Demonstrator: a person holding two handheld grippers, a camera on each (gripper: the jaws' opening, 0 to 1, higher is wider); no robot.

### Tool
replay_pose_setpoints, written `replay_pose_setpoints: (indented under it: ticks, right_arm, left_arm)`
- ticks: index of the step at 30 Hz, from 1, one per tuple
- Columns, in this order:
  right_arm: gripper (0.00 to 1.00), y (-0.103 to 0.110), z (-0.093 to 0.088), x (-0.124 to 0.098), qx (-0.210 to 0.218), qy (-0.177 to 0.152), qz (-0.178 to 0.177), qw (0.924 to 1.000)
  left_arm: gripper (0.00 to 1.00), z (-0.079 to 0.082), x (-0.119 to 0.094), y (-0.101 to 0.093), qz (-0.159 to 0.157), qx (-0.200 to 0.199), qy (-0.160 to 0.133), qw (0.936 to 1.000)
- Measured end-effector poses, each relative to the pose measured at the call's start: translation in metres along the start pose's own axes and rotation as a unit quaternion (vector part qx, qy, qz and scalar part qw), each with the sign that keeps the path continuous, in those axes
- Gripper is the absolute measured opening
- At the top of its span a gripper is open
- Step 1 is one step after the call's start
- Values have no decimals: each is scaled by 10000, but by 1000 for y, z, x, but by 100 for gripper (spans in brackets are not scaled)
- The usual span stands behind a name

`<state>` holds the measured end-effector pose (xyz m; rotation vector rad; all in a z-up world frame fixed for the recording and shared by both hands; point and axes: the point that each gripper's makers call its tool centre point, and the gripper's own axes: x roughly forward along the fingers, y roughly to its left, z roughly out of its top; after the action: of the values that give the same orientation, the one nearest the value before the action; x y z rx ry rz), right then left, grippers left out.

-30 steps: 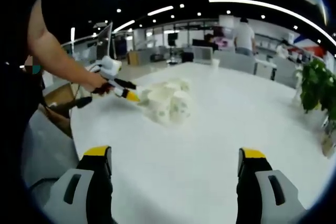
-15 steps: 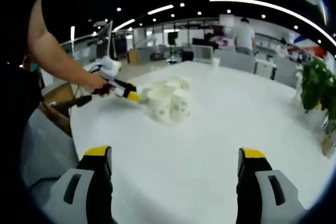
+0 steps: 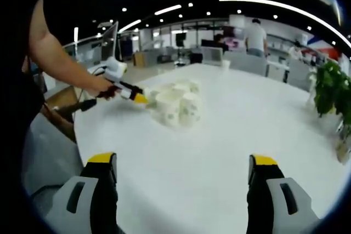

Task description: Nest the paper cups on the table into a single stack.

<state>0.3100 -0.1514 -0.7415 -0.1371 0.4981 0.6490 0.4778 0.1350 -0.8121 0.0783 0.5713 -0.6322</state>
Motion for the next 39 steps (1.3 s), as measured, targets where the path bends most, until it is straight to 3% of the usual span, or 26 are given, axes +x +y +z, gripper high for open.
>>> replay_pose_setpoints:
  ticks: [4,16,24,33,39]
  right_arm:
    - [98,0,-1,1,-8,7,11,10000]
    - [98,1,4,3,-39,-25,48,10000]
    - [98,2,5,3,-60,-21,72,10000]
    - [98,1,6,3,-28,-41,51,10000]
    - [98,2,4,3,-19,-40,53,10000]
  left_arm:
    - [48,6,-5,-5,-14,100,-70,9999]
    - [46,21,-13,8,-4,329,-269,9991]
    - [45,36,-19,10,-43,243,-407,9989]
    - [44,53,-21,9,-167,214,-449,9986]
    - [45,51,-22,10,-174,224,-289,9992]
